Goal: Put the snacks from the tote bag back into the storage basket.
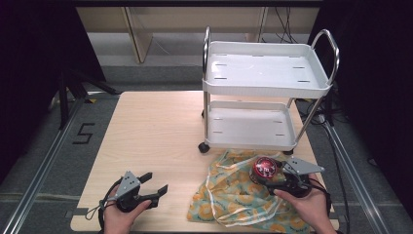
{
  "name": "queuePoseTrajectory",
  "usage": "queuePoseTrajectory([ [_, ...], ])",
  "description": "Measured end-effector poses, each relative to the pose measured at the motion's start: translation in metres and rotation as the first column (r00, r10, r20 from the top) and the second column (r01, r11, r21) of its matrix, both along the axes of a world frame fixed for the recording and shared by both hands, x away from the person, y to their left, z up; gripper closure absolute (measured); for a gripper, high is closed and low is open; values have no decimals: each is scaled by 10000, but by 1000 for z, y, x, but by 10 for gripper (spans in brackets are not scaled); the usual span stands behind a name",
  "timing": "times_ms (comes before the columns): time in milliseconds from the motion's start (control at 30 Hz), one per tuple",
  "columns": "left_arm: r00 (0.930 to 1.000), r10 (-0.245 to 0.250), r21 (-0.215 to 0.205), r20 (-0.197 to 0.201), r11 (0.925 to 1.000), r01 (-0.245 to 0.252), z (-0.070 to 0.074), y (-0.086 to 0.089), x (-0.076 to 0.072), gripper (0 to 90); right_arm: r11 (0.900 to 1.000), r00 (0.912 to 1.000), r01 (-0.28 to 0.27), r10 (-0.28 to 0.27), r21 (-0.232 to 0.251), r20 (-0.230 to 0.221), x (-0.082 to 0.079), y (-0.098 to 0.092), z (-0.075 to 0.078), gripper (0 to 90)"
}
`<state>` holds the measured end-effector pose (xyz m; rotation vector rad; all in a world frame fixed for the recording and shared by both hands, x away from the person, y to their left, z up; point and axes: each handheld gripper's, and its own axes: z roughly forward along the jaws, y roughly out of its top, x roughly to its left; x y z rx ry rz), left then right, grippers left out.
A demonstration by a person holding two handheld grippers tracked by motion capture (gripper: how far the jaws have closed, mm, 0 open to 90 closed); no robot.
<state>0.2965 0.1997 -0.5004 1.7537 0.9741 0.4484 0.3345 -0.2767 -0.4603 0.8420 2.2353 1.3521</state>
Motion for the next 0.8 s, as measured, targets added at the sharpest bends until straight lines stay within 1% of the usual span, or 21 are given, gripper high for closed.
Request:
queuePoseTrajectory([
  [33,10000,34,36,5,10000,-34,0,0,0,235,10000,10000,48,-47,74,-42,-1,1,0,262],
  [67,9999,-103,152,133,9998,101,0,1,1,235,10000,9999,44,-43,86,-102,-1,1,1,262],
  [100,9999,-95,148,123,9998,93,0,1,1,235,10000,9999,-71,71,6,156,1,1,1,262],
  [133,9999,-95,148,123,9998,93,0,1,1,235,10000,9999,-71,71,6,156,1,1,1,262],
  [167,9999,-99,154,126,9998,97,0,1,1,235,9999,10000,-47,48,130,-62,-1,2,1,262],
  [200,9999,-101,165,132,9998,99,0,1,1,235,10000,10000,-42,42,52,24,0,2,2,262],
  [233,9998,-98,176,150,9998,95,0,1,1,235,9999,9999,41,-38,161,-164,-1,4,2,262],
  [267,9998,-94,176,147,9998,91,0,1,1,235,10000,9999,-90,90,-44,106,1,2,3,262],
  [300,9998,-94,176,147,9998,91,0,1,1,235,10000,9999,-90,90,-44,106,1,2,3,262],
  [333,9998,-89,163,149,9998,86,0,1,1,235,9999,9999,-82,81,59,90,1,4,2,262],
  [433,9998,-103,162,155,9998,100,1,1,0,235,9999,9999,-134,134,50,101,2,4,2,262],
  [467,9998,-103,162,155,9998,100,1,1,0,235,9999,9997,-143,143,22,203,2,4,3,262],
  [500,10000,59,26,35,10000,-59,0,0,0,235,9999,9998,-128,127,74,122,2,4,3,262],
  [533,10000,27,49,41,10000,-27,0,0,0,235,9998,9999,-145,144,132,93,2,5,3,262],
  [567,10000,41,21,37,10000,-41,0,0,0,235,9998,10000,-49,48,201,8,1,5,3,262],
  [600,10000,41,21,37,10000,-41,0,0,0,235,10000,9999,-34,33,87,150,1,5,4,262],
  [667,10000,51,22,37,10000,-51,0,0,0,235,9999,9999,-77,76,72,144,2,5,5,262],
  [700,10000,55,23,39,10000,-55,0,0,0,235,9999,10000,10,-10,163,-18,1,6,5,262],
  [733,10000,62,13,41,10000,-62,0,0,0,235,9999,9998,-122,121,96,127,2,6,5,262],
  [800,10000,55,28,41,10000,-55,0,0,0,235,9999,9999,-95,94,94,129,2,7,5,262],
])
